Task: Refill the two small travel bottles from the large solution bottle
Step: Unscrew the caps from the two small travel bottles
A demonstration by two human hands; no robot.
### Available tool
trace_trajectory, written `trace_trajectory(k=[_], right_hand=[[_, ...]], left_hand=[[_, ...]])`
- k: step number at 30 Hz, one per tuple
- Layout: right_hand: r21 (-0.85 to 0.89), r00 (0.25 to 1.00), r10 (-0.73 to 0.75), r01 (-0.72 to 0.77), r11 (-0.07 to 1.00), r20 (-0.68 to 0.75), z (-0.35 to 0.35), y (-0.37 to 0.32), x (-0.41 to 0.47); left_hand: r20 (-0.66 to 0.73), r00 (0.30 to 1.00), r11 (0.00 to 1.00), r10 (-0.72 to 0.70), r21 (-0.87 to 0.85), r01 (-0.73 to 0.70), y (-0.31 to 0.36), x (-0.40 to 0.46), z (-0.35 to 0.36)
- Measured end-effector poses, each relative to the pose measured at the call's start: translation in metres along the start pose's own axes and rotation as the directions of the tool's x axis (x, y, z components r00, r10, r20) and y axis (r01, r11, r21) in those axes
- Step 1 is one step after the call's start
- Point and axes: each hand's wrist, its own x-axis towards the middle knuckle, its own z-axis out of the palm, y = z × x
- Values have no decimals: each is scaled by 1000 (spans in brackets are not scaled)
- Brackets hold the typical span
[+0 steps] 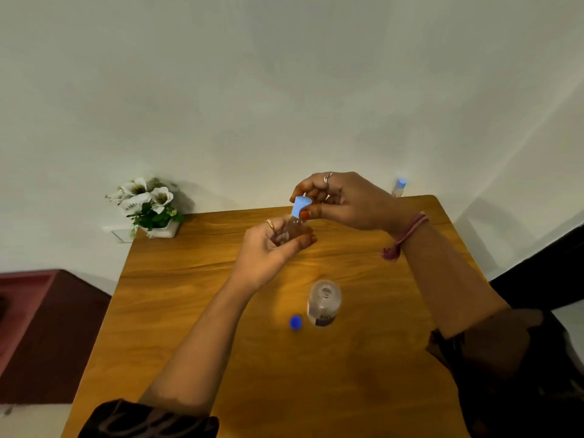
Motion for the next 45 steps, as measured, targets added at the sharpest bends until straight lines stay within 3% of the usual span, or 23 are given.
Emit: trace_trajectory(k=[2,5,8,11,15,19,23,27,30,34,39,43,45], right_hand=[[-39,996,-34,37,999,81,1,-19,-3],[-192,975,55,-13,981,216,-2,-49,-7],[-380,978,146,-79,922,150,12,-73,-6],[-472,992,59,-1,882,109,30,-89,-7],[-352,980,18,53,935,197,35,-101,-13],[-484,992,35,30,875,125,54,-101,-11],[-371,982,12,59,927,186,55,-107,-16],[-519,994,60,-3,855,93,66,-104,-16],[-489,990,19,52,871,139,67,-103,-19],[-531,991,69,2,847,115,70,-102,-22],[-561,975,27,104,821,220,71,-103,-36],[-398,998,19,6,917,60,74,-80,-63],[-285,995,93,-97,954,-26,93,-58,-81]], left_hand=[[19,1000,1000,18,-20,-17,0,-15,-13],[-7,999,999,44,-10,-44,1,-36,-25],[-71,994,991,80,109,-73,1,-52,-32],[-103,991,982,88,173,-69,0,-63,-39],[-132,986,986,98,148,-78,-2,-75,-45],[-146,984,981,97,183,-70,-5,-81,-46],[-165,982,979,95,195,-62,-13,-86,-46],[-160,983,980,85,189,-54,-17,-89,-43],[-149,985,973,83,227,-48,-20,-91,-40],[-132,989,980,62,196,-36,-21,-94,-37],[-17,1000,993,-15,118,17,-32,-102,-33],[13,990,979,-140,-151,140,-65,-114,-25],[0,980,970,-199,-141,197,-83,-122,-17]])
